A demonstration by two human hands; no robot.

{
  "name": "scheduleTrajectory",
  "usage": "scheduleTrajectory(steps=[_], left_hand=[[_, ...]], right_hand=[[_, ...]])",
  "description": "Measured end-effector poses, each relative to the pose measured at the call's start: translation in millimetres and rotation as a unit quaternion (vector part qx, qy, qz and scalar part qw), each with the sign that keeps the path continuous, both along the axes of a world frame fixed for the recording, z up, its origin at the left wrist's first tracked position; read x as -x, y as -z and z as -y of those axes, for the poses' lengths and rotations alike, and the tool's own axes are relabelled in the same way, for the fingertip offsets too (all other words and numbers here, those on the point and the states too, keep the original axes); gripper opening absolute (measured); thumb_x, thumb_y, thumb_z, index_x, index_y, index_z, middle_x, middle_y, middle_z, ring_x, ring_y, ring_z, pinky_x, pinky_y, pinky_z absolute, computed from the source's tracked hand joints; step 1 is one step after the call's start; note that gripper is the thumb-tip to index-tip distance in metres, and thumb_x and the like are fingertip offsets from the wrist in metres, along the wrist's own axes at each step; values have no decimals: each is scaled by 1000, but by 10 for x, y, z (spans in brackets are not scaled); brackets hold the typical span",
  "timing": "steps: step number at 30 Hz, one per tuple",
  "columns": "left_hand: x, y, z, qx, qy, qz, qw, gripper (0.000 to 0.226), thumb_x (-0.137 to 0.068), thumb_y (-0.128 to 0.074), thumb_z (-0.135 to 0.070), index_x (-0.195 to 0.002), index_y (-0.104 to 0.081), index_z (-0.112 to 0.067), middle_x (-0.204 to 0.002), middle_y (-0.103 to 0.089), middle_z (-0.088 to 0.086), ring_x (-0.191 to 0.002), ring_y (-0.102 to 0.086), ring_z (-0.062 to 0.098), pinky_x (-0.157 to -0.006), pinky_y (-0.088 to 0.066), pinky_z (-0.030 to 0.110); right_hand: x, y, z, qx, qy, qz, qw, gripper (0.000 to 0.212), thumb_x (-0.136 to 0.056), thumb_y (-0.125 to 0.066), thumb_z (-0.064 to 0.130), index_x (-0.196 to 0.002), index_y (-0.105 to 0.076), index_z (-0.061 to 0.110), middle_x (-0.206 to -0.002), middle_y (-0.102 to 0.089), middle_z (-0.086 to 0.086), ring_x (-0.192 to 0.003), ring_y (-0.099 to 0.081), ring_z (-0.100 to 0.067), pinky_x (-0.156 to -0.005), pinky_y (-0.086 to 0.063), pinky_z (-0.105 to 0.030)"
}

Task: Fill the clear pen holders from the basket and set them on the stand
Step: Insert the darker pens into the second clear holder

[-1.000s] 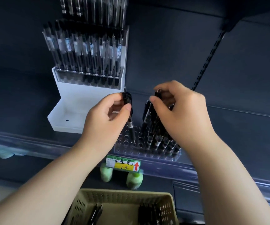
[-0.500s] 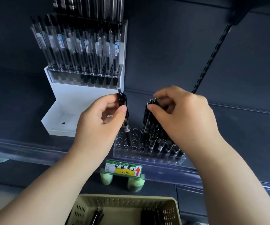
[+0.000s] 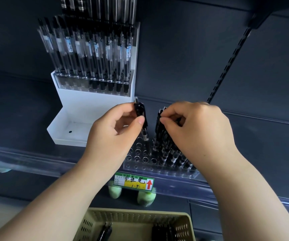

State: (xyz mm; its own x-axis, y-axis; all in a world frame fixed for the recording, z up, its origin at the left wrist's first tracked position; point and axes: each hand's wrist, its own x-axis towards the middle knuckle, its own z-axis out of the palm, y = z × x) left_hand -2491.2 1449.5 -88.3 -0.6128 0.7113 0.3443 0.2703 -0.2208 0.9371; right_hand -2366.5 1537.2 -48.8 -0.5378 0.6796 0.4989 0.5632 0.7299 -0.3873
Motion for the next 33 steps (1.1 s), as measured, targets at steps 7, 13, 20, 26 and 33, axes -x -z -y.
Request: scheduleTrajectory(steps=[7, 13, 20, 26, 33], left_hand=[[-47, 19, -8, -8, 46, -18, 999, 30, -81, -67, -6, -99, -65, -30, -92, -70, -14, -86, -65, -2, -73, -46, 5], [-71, 25, -22, -14, 65, -33, 997, 33, -79, -68, -4, -93, -64, -33, -90, -70, -16, -85, -66, -2, -72, -47, 5], [-111, 54, -42, -15, 68, -43, 997, 35, -79, -69, -1, -91, -63, -34, -89, -70, -14, -83, -66, -3, -72, -47, 6], [-113, 152, -76, 63, 66, -90, 992, 25, -76, -74, -14, -84, -63, -35, -83, -68, -16, -75, -65, -2, -67, -50, 9], [-89, 218, -95, 110, 68, -172, 976, 27, -76, -73, -18, -78, -57, -40, -77, -65, -14, -73, -62, 1, -68, -52, 18]], right_hand=[[-34, -63, 13, 48, -26, 28, 998, 6, -79, -66, 28, -76, -69, 33, -68, -64, 14, -74, -57, -8, -64, -53, -32], [-48, -72, 12, 44, -25, 0, 999, 13, -80, -66, 24, -88, -71, 33, -76, -65, 14, -79, -57, -11, -69, -52, -32], [-47, -59, 8, 51, -20, 6, 998, 14, -81, -64, 23, -88, -71, 33, -77, -63, 15, -80, -57, -11, -68, -51, -32], [-55, -64, -2, 49, -20, -1, 999, 13, -81, -64, 23, -88, -71, 32, -82, -67, 14, -84, -59, -12, -72, -51, -33], [-70, -54, -23, 21, -25, -8, 999, 11, -80, -66, 23, -86, -71, 31, -75, -64, 14, -75, -53, -11, -68, -50, -32]])
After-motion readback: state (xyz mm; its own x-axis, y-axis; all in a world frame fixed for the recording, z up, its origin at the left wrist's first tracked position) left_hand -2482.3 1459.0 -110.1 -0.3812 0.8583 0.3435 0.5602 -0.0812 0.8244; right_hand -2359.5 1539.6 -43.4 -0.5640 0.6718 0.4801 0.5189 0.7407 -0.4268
